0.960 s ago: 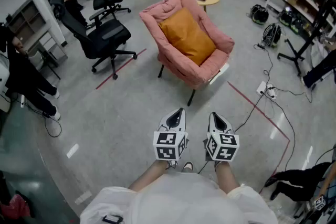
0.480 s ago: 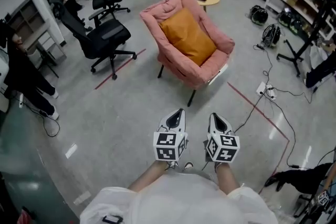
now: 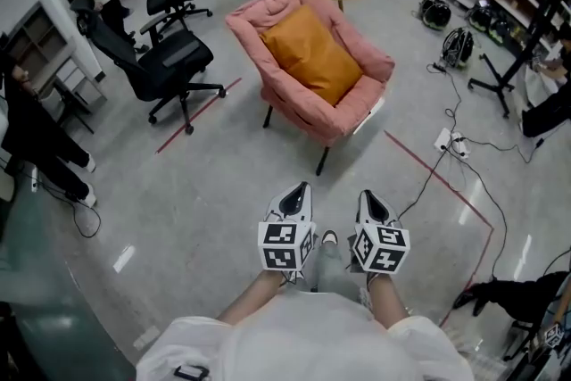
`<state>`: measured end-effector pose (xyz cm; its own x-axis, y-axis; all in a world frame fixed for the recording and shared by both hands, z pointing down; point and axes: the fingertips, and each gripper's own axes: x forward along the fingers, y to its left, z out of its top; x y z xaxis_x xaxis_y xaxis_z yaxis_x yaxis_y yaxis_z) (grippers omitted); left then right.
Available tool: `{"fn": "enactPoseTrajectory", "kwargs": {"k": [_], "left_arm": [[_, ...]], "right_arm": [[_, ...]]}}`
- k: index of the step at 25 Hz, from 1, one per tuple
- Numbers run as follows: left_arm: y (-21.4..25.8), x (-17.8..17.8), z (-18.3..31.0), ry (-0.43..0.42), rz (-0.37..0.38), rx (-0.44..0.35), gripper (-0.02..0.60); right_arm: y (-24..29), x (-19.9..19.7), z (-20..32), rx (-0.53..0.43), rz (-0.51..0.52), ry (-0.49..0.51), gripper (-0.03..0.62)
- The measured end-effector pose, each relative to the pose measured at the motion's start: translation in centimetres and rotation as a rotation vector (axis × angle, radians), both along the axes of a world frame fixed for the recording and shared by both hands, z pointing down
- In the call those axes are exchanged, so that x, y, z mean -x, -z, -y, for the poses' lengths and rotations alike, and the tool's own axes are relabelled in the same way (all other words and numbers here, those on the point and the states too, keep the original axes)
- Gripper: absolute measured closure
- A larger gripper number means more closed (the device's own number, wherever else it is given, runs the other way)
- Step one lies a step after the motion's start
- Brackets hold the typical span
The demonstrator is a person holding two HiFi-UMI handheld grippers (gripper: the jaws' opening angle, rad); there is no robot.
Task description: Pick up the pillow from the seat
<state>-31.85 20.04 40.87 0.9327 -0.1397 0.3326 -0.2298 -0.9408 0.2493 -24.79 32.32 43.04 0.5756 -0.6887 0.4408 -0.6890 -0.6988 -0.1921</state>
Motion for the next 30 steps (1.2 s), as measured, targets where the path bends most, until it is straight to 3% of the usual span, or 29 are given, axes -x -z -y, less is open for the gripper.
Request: {"fn": "enactPoseTrajectory", "kwargs": {"k": [11,19,30], "left_arm": [[1.2,-10.0,1.3,-0.014,-0.015,-0.047,0.574],[0.8,-17.3,3.3,0.035,-0.005,-0.045,0.574],[-0.7,-23.1,5.7,0.119,0.048,-0.051,0.574]], "right_arm": [[-0.3,-9.9,1.5,-0.017,0.022,-0.002,0.564],[-1.1,-18.1,3.4,-0.005,0.040,0.041,0.564],[-3.1,-25.1,5.4,0.001,0.105,0.106,0.565]]}}
